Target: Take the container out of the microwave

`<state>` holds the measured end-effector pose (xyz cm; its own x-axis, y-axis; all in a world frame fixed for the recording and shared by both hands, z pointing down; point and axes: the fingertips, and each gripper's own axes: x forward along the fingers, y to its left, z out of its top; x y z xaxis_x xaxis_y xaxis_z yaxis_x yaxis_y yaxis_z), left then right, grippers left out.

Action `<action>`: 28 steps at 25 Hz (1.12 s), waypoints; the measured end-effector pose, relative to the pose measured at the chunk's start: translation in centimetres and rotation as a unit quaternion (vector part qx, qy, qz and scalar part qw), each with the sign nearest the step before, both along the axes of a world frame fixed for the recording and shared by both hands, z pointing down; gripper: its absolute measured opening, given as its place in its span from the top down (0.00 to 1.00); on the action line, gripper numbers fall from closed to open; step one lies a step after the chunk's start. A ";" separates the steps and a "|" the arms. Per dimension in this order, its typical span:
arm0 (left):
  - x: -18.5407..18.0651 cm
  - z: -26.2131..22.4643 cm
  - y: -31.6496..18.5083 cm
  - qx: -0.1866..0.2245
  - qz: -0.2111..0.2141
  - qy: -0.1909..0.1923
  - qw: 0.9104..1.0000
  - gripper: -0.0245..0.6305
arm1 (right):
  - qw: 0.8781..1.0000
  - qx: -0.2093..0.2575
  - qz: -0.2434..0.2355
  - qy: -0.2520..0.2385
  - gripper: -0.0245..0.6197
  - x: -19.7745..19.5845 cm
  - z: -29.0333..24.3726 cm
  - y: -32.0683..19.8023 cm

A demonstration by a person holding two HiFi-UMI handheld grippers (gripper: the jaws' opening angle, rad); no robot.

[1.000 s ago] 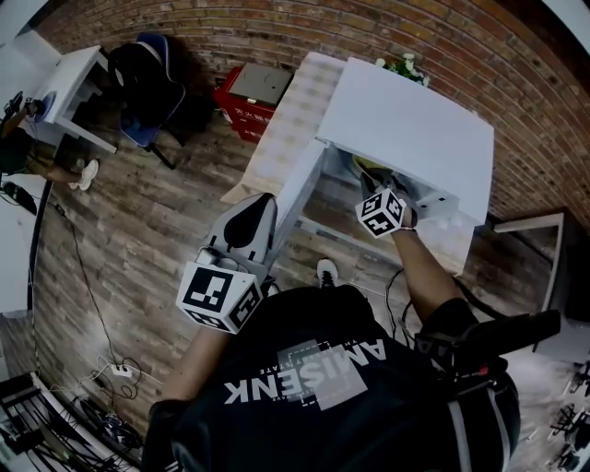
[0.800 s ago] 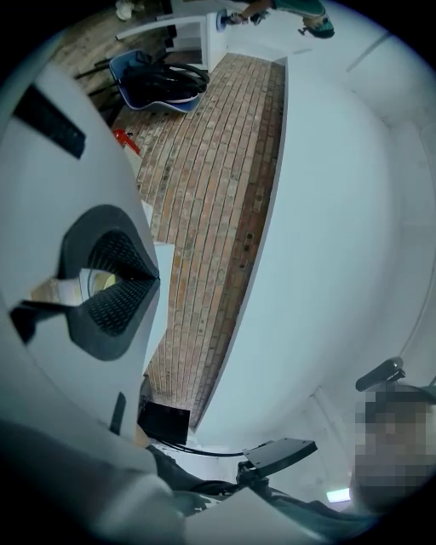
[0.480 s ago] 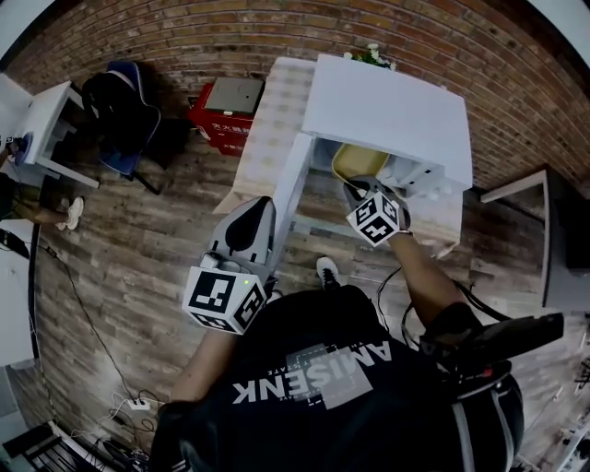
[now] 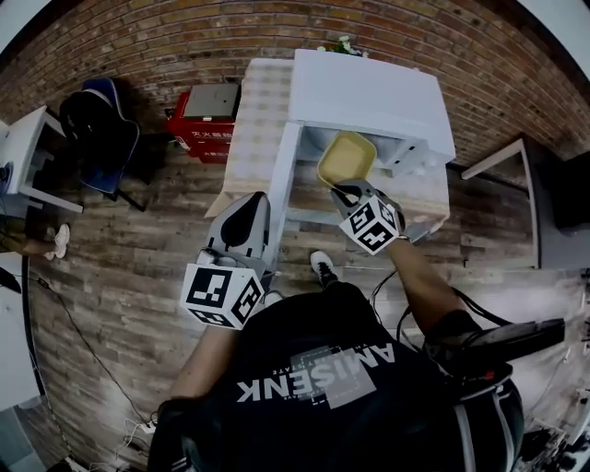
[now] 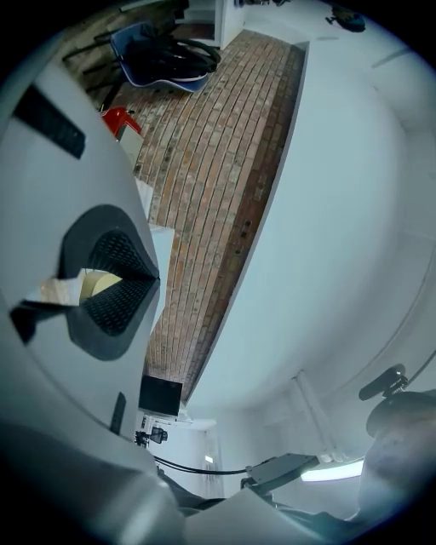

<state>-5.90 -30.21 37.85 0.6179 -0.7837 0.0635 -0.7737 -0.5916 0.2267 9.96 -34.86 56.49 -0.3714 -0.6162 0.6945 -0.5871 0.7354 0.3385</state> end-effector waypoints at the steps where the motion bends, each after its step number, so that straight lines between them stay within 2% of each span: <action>1: -0.2 -0.1 0.2 0.002 0.002 0.001 1.000 0.95 | 1.000 0.001 0.002 0.000 0.89 -0.2 -0.4 0.5; 17: -1.1 0.1 3.4 0.018 0.078 0.003 0.997 0.95 | 0.999 0.022 0.048 -0.001 0.89 -2.1 -7.1 9.0; 22: -0.7 -0.2 3.0 0.018 0.089 0.010 0.996 0.95 | 0.999 0.028 0.043 0.011 0.89 -2.1 -9.6 11.5; 28: 0.7 -0.7 3.1 0.017 0.089 0.010 0.996 0.95 | 0.999 0.028 0.036 -0.009 0.89 -1.8 -12.3 13.2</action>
